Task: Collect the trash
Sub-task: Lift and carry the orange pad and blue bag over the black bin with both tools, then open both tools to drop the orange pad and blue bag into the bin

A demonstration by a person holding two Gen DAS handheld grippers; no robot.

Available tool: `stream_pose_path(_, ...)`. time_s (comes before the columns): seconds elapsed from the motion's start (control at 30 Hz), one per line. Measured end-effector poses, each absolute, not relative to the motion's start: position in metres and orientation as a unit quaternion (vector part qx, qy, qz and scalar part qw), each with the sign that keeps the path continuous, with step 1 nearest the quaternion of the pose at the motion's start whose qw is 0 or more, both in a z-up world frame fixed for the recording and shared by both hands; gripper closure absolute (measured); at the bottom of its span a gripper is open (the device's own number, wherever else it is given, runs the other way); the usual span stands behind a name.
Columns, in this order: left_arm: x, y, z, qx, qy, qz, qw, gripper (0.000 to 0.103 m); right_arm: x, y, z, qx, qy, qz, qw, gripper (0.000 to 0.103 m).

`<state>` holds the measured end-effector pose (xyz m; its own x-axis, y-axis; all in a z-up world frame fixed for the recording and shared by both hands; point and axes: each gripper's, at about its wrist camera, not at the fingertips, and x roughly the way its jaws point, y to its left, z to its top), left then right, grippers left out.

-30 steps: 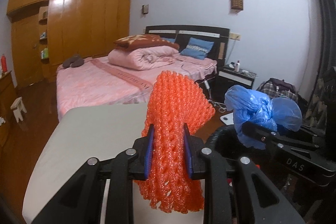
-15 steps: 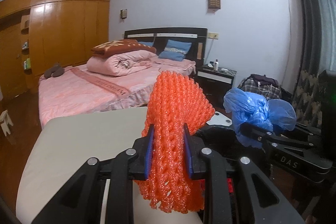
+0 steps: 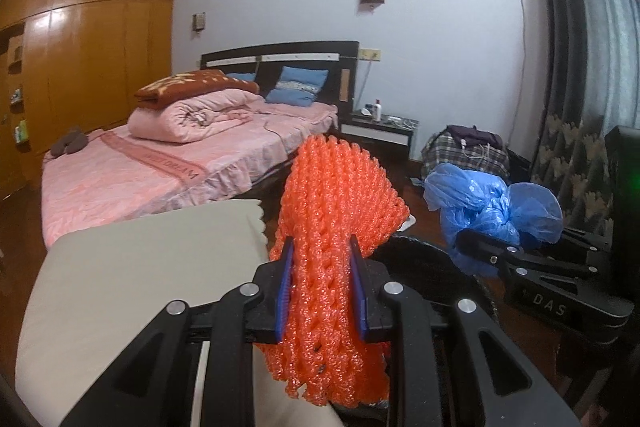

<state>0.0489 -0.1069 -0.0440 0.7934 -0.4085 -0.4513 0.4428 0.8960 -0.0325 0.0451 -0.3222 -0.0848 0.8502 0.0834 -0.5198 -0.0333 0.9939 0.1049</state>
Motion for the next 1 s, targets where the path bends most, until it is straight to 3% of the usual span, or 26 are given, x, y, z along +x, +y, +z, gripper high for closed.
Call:
stream_pose_path(0.87,0.115,-0.192,-0.089,0.057,0.283,-0.281,0.915,0.078,0.076,-0.385,-0.132,0.061,0.306,-0.005,0.95,0.066)
stream_pose_path(0.93,0.12,-0.196,-0.092,0.056,0.292,-0.294,0.908,0.075,0.08,-0.386,-0.136,0.058,0.312,-0.003,0.948,0.058)
stream_pose_path(1.0,0.126,-0.201,-0.095,0.054,0.304,-0.303,0.902,0.056,0.085,-0.388,-0.143,0.046,0.32,-0.022,0.946,0.028)
